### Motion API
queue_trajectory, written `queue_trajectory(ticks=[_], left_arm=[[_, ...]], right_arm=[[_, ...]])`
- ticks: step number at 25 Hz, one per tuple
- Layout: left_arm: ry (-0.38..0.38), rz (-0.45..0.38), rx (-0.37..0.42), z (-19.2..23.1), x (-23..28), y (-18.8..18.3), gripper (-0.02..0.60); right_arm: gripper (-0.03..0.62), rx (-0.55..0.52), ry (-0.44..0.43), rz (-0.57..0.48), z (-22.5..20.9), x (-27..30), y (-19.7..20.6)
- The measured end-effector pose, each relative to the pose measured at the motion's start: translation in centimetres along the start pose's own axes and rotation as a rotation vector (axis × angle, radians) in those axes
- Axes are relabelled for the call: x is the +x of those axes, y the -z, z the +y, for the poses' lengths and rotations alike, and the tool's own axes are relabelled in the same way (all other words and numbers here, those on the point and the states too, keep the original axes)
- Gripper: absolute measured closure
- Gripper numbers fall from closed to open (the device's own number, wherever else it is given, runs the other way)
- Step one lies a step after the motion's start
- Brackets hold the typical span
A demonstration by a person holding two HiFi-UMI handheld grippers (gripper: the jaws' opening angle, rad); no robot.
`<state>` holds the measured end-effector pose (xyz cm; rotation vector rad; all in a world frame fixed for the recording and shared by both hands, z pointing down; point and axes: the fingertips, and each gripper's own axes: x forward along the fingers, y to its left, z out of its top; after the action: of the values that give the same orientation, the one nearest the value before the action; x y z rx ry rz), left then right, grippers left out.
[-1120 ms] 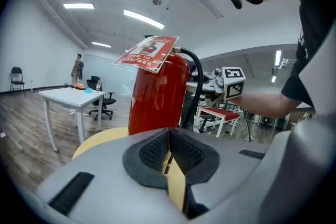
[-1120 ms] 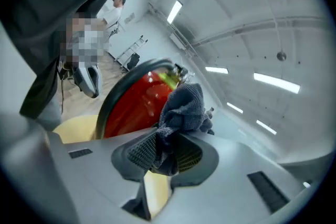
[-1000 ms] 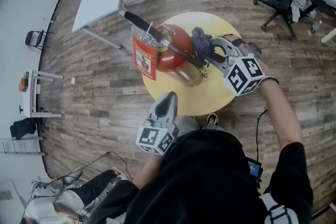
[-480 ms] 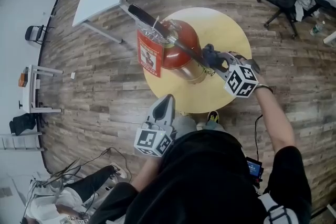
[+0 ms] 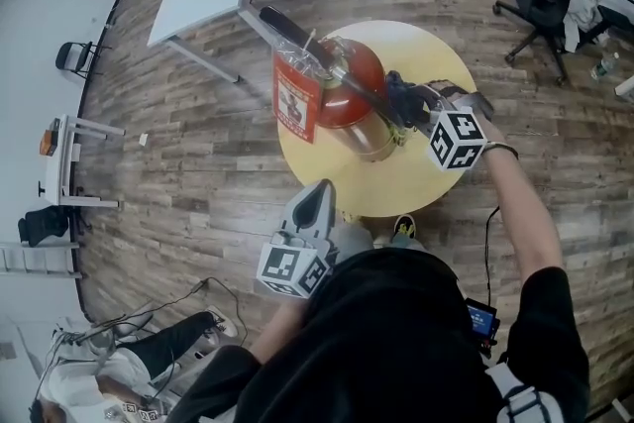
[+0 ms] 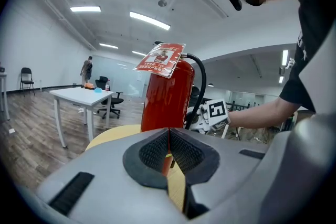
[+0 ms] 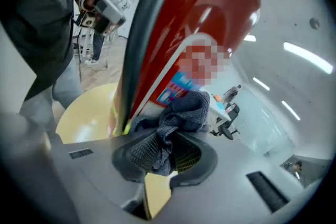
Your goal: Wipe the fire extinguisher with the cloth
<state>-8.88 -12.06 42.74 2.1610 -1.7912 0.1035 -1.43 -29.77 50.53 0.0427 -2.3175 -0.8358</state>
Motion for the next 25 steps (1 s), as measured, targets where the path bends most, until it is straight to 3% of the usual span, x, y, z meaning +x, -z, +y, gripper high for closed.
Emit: queue_trajectory(ticks=[3, 5, 8, 11, 18, 22, 25], left_arm=[[-0.002, 0.000, 0.001, 0.3, -0.2, -0.1, 0.557], [0.001, -0.005, 0.002, 0.2, -0.2, -0.2, 0.557], [0.004, -0.014, -0.001, 0.0, -0.3, -0.2, 0.558], [0.006, -0.014, -0.003, 0.0, -0.4, -0.2, 0.557], [-0.023, -0.004, -0.017, 0.8, -1.1, 0.5, 0.557], [-0.036, -0.003, -0.022, 1.3, -1.2, 0.5, 0.558], [-0.044, -0.011, -0.022, 1.7, -1.2, 0.2, 0.557]], right_arm=[[0.526, -0.058, 0.212, -0.131, -6.3, -4.3, -5.4], [0.526, -0.131, 0.317, -0.163, -9.7, -6.8, -8.4], [0.526, -0.168, 0.347, -0.170, -11.1, -7.6, -9.7], [0.526, -0.090, 0.293, -0.168, -9.4, -5.2, -8.1], [0.526, -0.027, 0.008, -0.015, -1.7, 1.7, -1.0], [0.526, -0.117, -0.082, 0.033, 0.5, 3.0, 1.2], [0.526, -0.252, -0.063, 0.030, -0.8, 2.8, 0.6]])
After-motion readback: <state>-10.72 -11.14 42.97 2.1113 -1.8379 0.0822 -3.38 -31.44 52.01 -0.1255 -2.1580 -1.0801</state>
